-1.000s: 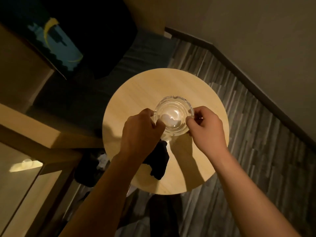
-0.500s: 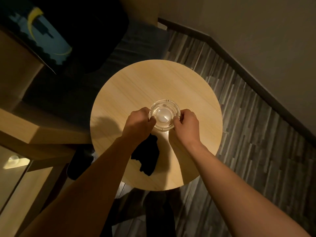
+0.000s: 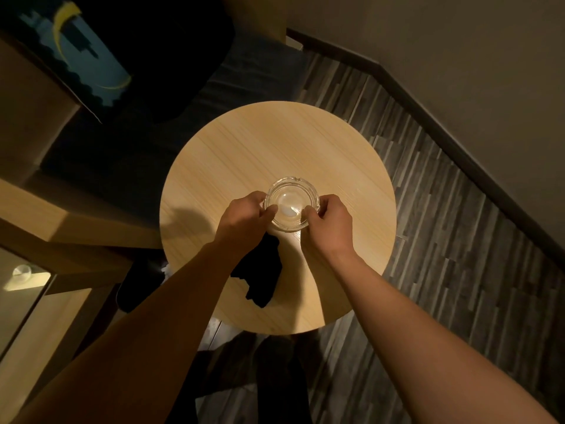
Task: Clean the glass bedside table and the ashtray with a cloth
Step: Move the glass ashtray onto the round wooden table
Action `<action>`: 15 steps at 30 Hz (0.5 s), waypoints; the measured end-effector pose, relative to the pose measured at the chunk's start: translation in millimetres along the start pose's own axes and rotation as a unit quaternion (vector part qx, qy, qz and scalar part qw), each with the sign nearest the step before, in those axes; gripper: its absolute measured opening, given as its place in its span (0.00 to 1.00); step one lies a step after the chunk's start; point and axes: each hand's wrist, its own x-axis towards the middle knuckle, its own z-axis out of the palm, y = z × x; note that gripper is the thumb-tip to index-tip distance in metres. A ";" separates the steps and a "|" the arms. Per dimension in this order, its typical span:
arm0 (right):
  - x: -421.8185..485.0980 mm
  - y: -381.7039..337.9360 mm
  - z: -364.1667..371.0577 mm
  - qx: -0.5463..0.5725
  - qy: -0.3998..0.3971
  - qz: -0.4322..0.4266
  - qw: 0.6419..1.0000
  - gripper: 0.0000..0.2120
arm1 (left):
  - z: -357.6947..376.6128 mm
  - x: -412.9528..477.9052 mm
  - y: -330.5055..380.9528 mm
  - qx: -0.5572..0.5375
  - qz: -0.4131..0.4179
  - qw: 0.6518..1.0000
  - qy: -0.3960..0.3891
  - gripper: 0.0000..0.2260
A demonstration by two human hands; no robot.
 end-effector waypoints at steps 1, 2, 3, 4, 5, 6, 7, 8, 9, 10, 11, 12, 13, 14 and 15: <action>-3.3 -0.3 -2.8 0.015 0.003 0.007 1.000 0.16 | -1.6 -3.2 -1.8 -0.018 -0.006 1.000 -0.005 0.26; -8.5 -0.1 -6.3 0.030 0.007 0.015 0.999 0.16 | -4.1 -8.4 -3.9 -0.037 -0.017 0.999 -0.004 0.29; -15.0 1.6 -9.4 0.043 0.009 0.023 0.999 0.15 | -5.9 -13.7 -7.8 -0.049 -0.026 0.998 0.008 0.30; -23.2 3.4 -12.4 0.052 0.009 0.029 0.998 0.13 | -7.3 -19.8 -12.6 -0.045 -0.023 0.998 0.031 0.29; -32.6 5.6 -13.8 0.057 0.002 0.035 0.998 0.12 | -7.6 -25.3 -19.5 -0.032 -0.009 0.998 0.058 0.27; -42.9 7.7 -14.0 0.057 -0.011 0.044 0.997 0.12 | -7.5 -31.1 -26.1 -0.018 0.000 0.997 0.072 0.26; -53.7 8.2 -13.2 0.052 -0.027 0.053 0.997 0.13 | -7.5 -36.5 -31.4 -0.012 -0.005 0.998 0.069 0.24; -64.1 8.8 -10.0 0.045 -0.045 0.062 0.996 0.14 | -7.7 -41.3 -34.7 -0.011 -0.020 0.998 0.054 0.21; -73.3 8.1 -5.2 0.038 -0.064 0.068 0.995 0.15 | -7.6 -45.7 -37.3 -0.008 -0.034 0.999 0.040 0.20; -81.3 7.8 1.0 0.030 -0.082 0.073 0.994 0.16 | -6.8 -49.5 -39.4 -0.007 -0.047 0.998 0.030 0.19; -87.4 7.5 8.4 0.023 -0.095 0.076 0.992 0.17 | -5.3 -53.1 -40.3 -0.012 -0.059 0.998 0.021 0.19; -91.7 7.9 16.4 0.017 -0.103 0.079 0.991 0.18 | -3.2 -56.9 -40.5 -0.024 -0.068 0.997 0.015 0.18; -94.5 7.8 23.8 0.010 -0.109 0.084 0.990 0.18 | -0.7 -59.9 -40.8 -0.039 -0.071 0.997 0.011 0.18; -96.2 7.6 30.2 0.003 -0.116 0.086 0.990 0.17 | 1.4 -63.5 -39.9 -0.049 -0.072 0.996 0.009 0.17; -96.8 6.7 35.6 -0.004 -0.122 0.085 0.989 0.16 | 3.4 -66.1 -39.6 -0.054 -0.074 0.996 0.009 0.17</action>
